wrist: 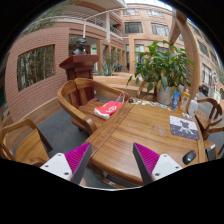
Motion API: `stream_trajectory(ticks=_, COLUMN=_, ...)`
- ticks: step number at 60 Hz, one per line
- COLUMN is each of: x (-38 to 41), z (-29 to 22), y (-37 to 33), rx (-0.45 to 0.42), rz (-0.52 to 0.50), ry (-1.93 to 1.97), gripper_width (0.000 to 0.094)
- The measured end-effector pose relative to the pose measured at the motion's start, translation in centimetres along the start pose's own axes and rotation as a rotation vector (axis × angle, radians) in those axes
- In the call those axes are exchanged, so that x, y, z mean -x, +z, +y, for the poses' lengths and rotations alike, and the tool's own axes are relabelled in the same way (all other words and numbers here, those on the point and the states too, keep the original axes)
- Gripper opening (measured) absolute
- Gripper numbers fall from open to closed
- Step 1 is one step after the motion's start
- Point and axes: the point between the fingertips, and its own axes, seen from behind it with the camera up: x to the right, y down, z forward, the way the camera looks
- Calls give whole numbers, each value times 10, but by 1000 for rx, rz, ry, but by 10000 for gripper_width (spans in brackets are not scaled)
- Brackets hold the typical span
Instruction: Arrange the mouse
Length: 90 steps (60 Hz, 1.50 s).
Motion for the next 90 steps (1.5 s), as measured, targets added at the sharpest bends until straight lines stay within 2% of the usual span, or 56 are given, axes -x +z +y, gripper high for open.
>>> stream_trajectory(ticks=7, x=-18, z=30, y=-4, rx=50, rz=33, ry=19, gripper_width=853)
stream_trajectory(ticks=16, x=-84, z=95, y=-1, rx=109, rz=105, ry=64, gripper_width=853)
stream_trajectory(ticks=30, x=-213, z=152, y=-16, rx=130, rz=307, ry=192, gripper_width=851)
stream_trajectory(ticks=42, x=-308, z=144, y=-4, rx=67, rz=423, ry=233, gripper_width=851)
stream_trajectory(ticks=65, x=-371, z=120, y=61, rx=73, rz=421, ry=340, gripper_width=836)
stream_trajectory(ticks=72, x=-379, z=116, y=74, rx=86, rz=460, ry=309, gripper_width=745)
stream_trajectory(ticks=76, x=-384, z=115, y=77, rx=95, rz=494, ry=277, gripper_width=611)
stream_trajectory(ticks=79, x=-382, z=113, y=81, rx=92, rz=484, ry=282, gripper_width=454)
stream_trajectory(ticks=90, x=-382, z=112, y=83, rx=106, rz=499, ry=296, gripper_width=355)
